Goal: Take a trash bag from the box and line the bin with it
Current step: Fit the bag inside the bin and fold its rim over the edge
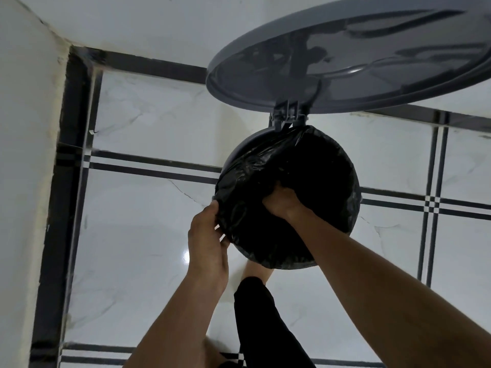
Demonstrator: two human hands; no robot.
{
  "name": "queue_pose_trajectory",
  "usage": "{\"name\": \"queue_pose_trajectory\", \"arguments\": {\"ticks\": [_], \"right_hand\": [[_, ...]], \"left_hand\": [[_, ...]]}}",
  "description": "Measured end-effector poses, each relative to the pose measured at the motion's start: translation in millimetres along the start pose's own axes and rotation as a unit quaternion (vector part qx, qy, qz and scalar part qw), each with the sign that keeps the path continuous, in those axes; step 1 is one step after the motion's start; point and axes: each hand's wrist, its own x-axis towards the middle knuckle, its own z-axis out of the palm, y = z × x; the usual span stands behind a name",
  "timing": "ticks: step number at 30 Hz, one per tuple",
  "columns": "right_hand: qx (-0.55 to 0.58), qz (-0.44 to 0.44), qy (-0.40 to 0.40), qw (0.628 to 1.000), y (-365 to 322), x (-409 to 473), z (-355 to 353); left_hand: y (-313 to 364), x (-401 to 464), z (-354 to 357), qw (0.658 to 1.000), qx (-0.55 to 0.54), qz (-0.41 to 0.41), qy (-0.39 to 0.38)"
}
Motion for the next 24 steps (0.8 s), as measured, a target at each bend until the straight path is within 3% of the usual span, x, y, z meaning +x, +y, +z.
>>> {"name": "queue_pose_trajectory", "arguments": {"ticks": [3,8,11,15,18,20,22,24], "right_hand": [[-0.002,-0.004,-0.042,0.999,-2.4,9.5,-3.2],[0.007,-0.043,-0.039,0.998,-2.7,6.9,1.5],[0.042,-0.041,-0.031,0.998,-5.0,-13.9,-4.7],[0.072,-0.065,0.041,0.994,0.9,-51.3,-20.4],[0.083,-0.131,0.113,0.981,15.2,-74.3,-32.0],[0.131,-0.174,0.254,0.942,26.3,-84.8,-40.5],[0.153,-0.19,0.411,0.878,35.7,-92.3,-54.5],[0.167,-0.177,0.488,0.838,42.7,-94.6,-72.6]], "left_hand": [[-5.0,1.7,-1.4,1.0,-0.007,0.012,0.024],[-9.7,5.9,-5.7,0.996,0.057,0.024,0.071],[-4.7,0.7,-3.1,0.968,0.178,0.133,0.12],[14.8,0.3,7.0,0.874,0.341,0.344,0.042],[37.7,16.2,20.7,0.804,0.447,0.392,0.01],[52.2,28.4,30.6,0.737,0.528,0.422,0.0],[62.7,41.5,37.5,0.672,0.575,0.467,-0.019],[70.4,50.7,43.1,0.625,0.601,0.496,-0.047]]}}
